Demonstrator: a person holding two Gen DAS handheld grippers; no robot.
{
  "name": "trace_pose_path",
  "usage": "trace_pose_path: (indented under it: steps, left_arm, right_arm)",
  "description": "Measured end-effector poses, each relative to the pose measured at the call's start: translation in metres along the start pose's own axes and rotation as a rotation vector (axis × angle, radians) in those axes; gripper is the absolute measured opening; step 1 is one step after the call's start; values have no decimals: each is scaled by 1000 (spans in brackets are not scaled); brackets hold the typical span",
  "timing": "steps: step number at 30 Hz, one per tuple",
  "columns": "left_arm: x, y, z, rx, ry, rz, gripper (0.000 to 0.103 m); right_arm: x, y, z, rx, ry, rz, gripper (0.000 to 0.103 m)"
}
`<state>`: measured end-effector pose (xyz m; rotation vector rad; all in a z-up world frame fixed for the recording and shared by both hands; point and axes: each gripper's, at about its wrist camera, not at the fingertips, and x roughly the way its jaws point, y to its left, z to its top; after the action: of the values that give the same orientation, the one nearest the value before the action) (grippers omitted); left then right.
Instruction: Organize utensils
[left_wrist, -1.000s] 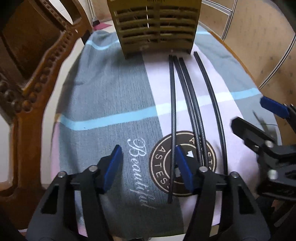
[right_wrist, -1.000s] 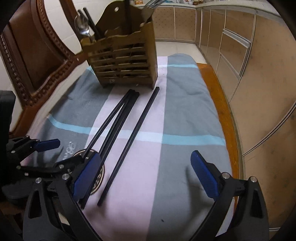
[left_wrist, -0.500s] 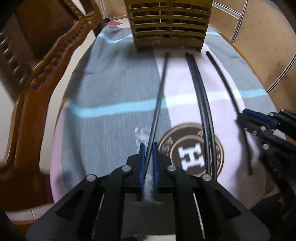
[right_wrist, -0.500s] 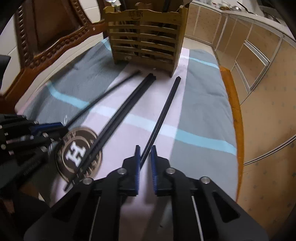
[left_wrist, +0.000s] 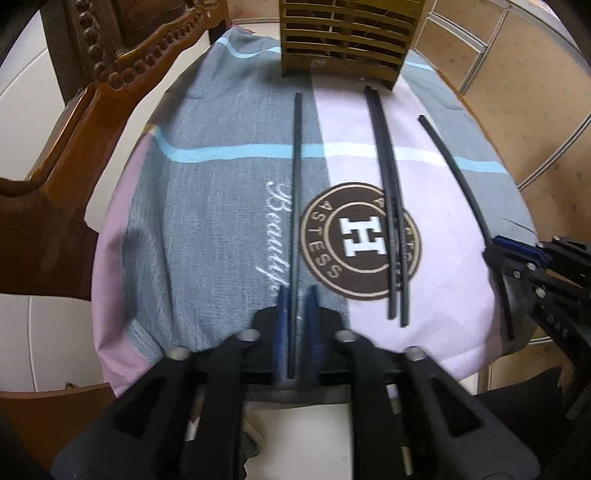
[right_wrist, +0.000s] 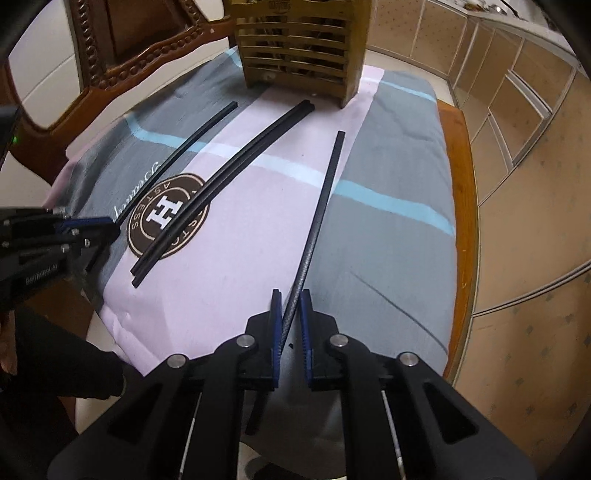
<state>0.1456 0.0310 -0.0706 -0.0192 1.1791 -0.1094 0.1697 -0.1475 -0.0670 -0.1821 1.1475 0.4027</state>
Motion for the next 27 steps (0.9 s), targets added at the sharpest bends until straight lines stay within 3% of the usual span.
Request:
trace_pose_path:
  steps: [1, 3, 4, 5, 7, 11, 15, 21, 27]
  left_arm:
    - [-6, -1, 2, 4, -24, -7, 67]
    - [-26, -4, 9, 25, -128, -3, 74]
    - [-36, -6, 12, 39, -174, 6, 78]
    - [-43, -6, 16, 50, -212, 12, 81]
    - [-56, -4, 26, 52, -281, 46, 84]
    - [-64, -6, 57, 70, -290, 71, 84]
    - [-67, -11, 80, 92, -312, 55, 84]
    - [-29, -6, 71, 50, -212, 11, 84]
    - [-26, -16, 73, 70, -226, 2, 84]
  right_arm:
    - [-1, -5, 1, 39, -2, 13, 16]
    - [-7, -11, 4, 90, -21, 16, 32]
    - [-18, -13, 7, 114, -75, 21, 52]
    - [-29, -15, 8, 140, -130, 19, 66]
    - [-53, -20, 11, 193, -255, 3, 68]
    - [-68, -29, 19, 268, -346, -22, 68]
    - [-64, -31, 27, 274, -347, -29, 68]
    - [-62, -30, 27, 258, -331, -28, 68]
    - [-55, -27, 29, 256, -313, -31, 68]
